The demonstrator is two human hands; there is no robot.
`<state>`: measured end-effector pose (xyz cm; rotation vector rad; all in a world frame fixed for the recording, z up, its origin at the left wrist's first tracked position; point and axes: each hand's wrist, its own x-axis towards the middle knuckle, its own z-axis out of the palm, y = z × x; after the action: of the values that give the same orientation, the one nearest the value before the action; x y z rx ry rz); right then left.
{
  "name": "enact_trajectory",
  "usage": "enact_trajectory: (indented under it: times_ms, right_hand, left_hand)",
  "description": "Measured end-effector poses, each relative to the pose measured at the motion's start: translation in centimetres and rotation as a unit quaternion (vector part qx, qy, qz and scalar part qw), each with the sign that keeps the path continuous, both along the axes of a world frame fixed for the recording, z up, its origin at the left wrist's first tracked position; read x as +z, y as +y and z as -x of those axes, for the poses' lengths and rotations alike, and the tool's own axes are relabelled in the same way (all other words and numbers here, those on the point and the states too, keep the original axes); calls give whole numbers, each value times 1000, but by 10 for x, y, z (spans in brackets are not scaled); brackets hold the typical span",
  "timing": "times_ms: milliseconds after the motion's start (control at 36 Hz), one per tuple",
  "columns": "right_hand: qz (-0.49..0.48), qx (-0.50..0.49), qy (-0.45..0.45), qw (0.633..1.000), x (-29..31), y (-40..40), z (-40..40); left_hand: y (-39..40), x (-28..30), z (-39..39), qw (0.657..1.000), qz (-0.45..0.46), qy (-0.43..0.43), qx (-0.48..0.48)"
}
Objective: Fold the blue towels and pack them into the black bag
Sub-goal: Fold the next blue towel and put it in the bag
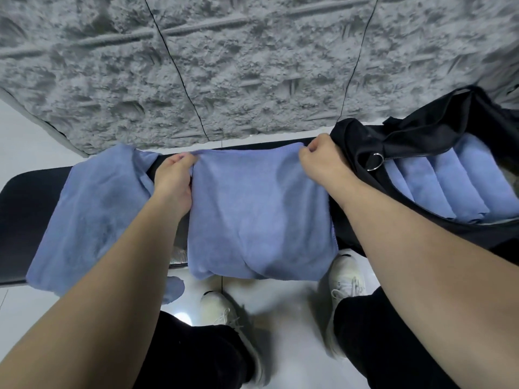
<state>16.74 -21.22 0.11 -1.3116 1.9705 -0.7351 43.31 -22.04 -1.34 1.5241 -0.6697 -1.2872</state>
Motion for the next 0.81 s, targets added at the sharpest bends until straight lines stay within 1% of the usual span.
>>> enact_trajectory:
  times_ms: [139, 194, 222, 278, 389, 444, 500, 556, 667, 750, 806]
  right_hand:
    - [24, 2, -21, 999, -2, 0, -1]
    - [28, 4, -28, 999, -3, -1, 0]
    - [29, 5, -28, 999, -4, -1, 0]
    - [29, 8, -22, 999, -6, -2, -1]
    - [27, 19, -9, 999, -7, -5, -2]
    - [24, 27, -9, 999, -7, -5, -2]
    - [18, 31, -17, 999, -7, -5, -4]
    - [13, 27, -21, 999, -7, -3, -6]
    - [0, 29, -22, 999, -6, -1, -11]
    - [-19, 20, -47, 999, -8, -2, -12]
    - [-26, 17, -48, 998, -10, -3, -12]
  left_hand:
    - [-5, 6, 11, 1000, 15, -11, -16]
    - [-9, 4, 17, 999, 21, -35, -21]
    - [-12, 3, 19, 998, 22, -61, -19]
    - [-16, -1, 23, 990, 28, -140, -17]
    - [-20, -14, 23, 946, 31, -317, -64]
    - [-20, -19, 22, 925, 27, -370, -82]
    - [-21, -20, 22, 909, 37, -404, -97]
    - [-21, -19, 24, 901, 33, -419, -111]
    - [-18, -17, 32, 897, 36, -426, -112]
    - [-17, -15, 34, 916, 72, -382, -94]
    - [-17, -12, 34, 921, 90, -368, -88]
